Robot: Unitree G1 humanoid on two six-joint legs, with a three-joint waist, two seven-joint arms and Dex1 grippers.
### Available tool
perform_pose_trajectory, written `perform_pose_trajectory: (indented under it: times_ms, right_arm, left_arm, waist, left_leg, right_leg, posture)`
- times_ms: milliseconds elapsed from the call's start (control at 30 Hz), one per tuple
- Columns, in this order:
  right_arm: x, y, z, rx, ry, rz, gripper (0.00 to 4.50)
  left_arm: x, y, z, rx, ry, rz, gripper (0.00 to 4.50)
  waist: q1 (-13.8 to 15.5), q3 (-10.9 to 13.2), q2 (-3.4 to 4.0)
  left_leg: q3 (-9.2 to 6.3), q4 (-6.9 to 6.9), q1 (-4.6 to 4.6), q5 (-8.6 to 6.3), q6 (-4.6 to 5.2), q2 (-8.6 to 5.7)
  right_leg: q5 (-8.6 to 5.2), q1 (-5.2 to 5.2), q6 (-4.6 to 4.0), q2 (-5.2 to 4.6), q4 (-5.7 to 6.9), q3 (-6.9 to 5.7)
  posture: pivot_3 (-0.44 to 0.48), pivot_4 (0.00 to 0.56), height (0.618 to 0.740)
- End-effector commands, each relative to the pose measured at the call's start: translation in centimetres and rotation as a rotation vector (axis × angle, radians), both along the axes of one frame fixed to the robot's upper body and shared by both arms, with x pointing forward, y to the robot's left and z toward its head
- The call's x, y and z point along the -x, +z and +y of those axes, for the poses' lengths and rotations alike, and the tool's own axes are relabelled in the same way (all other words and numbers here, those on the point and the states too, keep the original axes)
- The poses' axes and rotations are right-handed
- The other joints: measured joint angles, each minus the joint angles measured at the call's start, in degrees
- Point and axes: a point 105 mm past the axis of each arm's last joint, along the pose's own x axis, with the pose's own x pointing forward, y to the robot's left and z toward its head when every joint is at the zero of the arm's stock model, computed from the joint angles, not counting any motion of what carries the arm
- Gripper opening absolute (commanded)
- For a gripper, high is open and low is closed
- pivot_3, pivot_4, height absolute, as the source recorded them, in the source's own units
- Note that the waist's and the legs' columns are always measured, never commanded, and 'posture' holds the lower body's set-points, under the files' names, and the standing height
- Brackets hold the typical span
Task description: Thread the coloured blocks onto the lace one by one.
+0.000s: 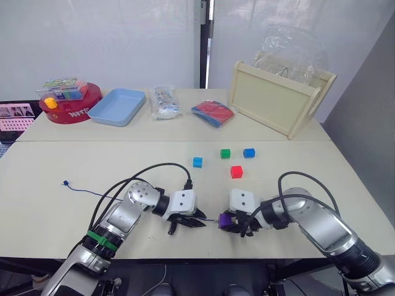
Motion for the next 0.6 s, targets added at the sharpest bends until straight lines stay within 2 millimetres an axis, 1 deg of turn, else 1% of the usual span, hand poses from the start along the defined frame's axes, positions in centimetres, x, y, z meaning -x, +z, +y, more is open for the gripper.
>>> perform_pose_trajectory:
  times_ms: [33,167,367,467,600]
  right_arm:
    - [-0.5,0.2,0.2,0.007,-0.004,-0.035,1.18]
    - [-0.3,0.2,0.1,0.005,-0.005,-0.03,1.18]
    - [-0.2,0.1,0.3,0.002,0.0,-0.026,1.18]
    - [-0.2,0.2,0.3,0.001,0.001,-0.025,1.18]
    - [-0.3,0.3,0.2,-0.004,-0.006,-0.022,1.18]
  left_arm:
    - [-0.1,1.0,-0.5,0.033,-0.003,-0.009,0.0]
    - [0.1,1.5,-1.7,0.074,-0.012,0.001,0.0]
    - [-0.1,1.2,-3.6,0.099,-0.014,0.013,0.0]
    - [-0.2,1.4,-3.9,0.117,-0.009,0.021,0.0]
    - [-0.4,1.8,-3.3,0.131,0.01,0.037,1.17]
  waist:
    - [0.0,0.0,0.0]
    - [0.0,0.0,0.0]
    - [0.1,0.0,-0.01]
    - [0.1,0.0,-0.01]
    - [0.1,0.0,-0.02]
  left_leg:
    - [0.0,0.0,0.0,0.0,0.0,0.0]
    - [0.0,0.01,-0.01,0.0,0.0,0.0]
    - [0.0,0.01,-0.01,0.0,0.0,0.0]
    - [0.0,0.01,-0.02,0.0,0.0,-0.01]
    - [0.0,0.01,-0.01,0.0,0.0,-0.01]
  right_leg:
    - [0.0,0.0,0.0,0.0,0.0,0.0]
    - [0.0,0.0,0.0,-0.01,0.0,0.0]
    - [0.0,0.0,0.0,0.0,0.0,0.0]
    - [0.0,0.01,0.0,-0.02,0.0,0.0]
    - [0.0,0.01,0.0,-0.01,0.0,0.0]
  posture:
    - [0.0,0.15,0.74]
    - [0.0,0.15,0.74]
    - [0.0,0.15,0.74]
    - [0.0,0.15,0.74]
    - [0.0,0.15,0.74]
